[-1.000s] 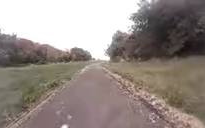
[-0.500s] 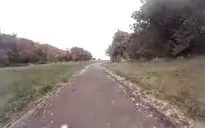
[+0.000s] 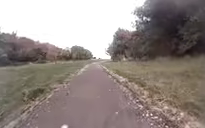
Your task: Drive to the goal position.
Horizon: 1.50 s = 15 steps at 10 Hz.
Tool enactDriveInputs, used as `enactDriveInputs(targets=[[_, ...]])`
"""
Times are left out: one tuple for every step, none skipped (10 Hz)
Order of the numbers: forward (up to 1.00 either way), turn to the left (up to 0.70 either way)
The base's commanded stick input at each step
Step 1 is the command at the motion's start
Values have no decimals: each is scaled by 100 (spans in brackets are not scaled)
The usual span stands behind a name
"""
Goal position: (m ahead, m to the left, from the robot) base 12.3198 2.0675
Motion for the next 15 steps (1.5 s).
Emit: enactDriveInputs(targets=[[70,22],[70,9],[70,2],[70,0],[70,0],[70,0],[70,0],[70,0],[70,0],[70,0],[70,0],[70,0],[70,0],[70,0],[70,0]])
